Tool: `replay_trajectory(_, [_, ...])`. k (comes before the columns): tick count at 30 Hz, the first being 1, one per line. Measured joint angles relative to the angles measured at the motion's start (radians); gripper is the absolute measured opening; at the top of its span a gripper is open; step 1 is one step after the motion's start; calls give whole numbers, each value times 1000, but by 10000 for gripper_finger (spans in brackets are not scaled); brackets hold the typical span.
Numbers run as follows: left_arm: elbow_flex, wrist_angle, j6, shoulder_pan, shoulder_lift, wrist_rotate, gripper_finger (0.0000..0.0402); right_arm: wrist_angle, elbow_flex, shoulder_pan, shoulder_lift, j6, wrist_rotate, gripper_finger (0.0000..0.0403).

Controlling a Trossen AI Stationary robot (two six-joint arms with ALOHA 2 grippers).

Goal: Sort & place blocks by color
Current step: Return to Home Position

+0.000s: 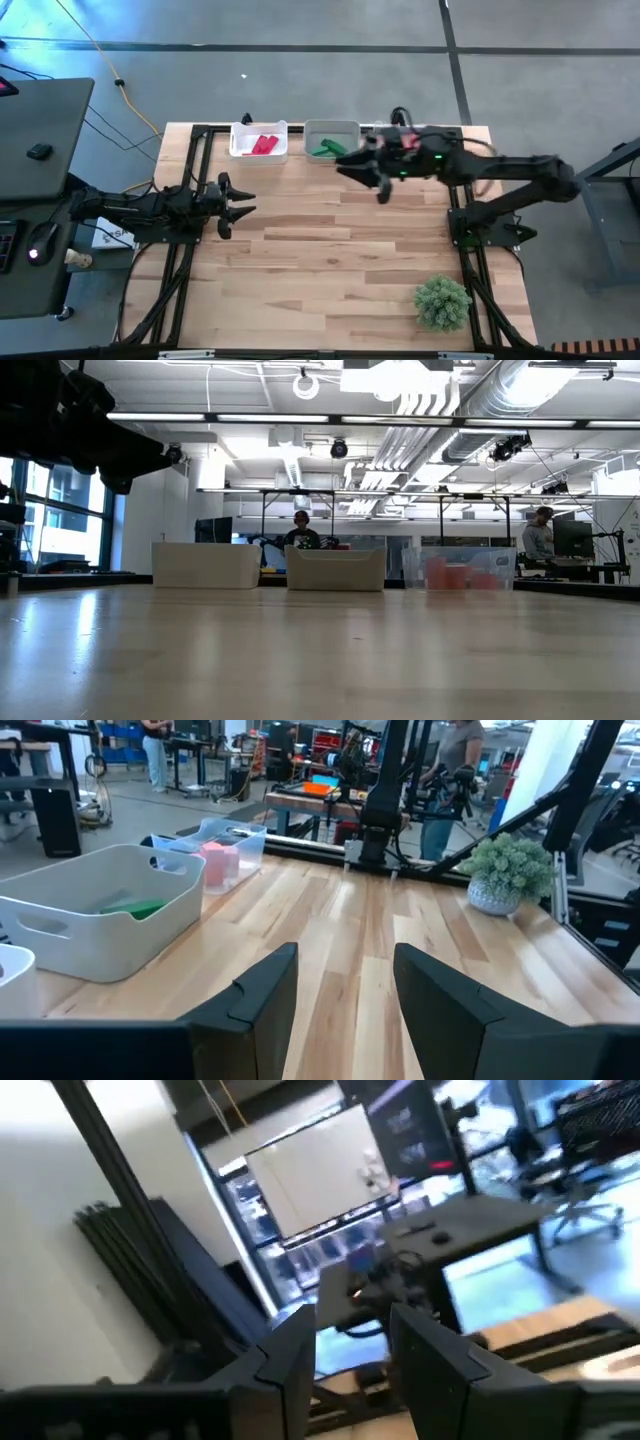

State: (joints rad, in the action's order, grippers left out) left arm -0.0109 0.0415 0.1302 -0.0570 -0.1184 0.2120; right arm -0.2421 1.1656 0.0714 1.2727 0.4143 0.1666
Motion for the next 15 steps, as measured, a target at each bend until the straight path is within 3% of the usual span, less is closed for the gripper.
replay_trajectory(3, [0, 0, -3, -1, 0, 1, 156, 154, 0, -23, -96, -66, -84, 122])
replay_trajectory(8, [0, 0, -3, -1, 0, 1, 156, 440, -3, -97, -230, -148, -355, 122])
replay_trajectory(15, [-1, 1, -3, -1, -1, 2, 156, 619, -4, -197, -329, -216, -553, 122])
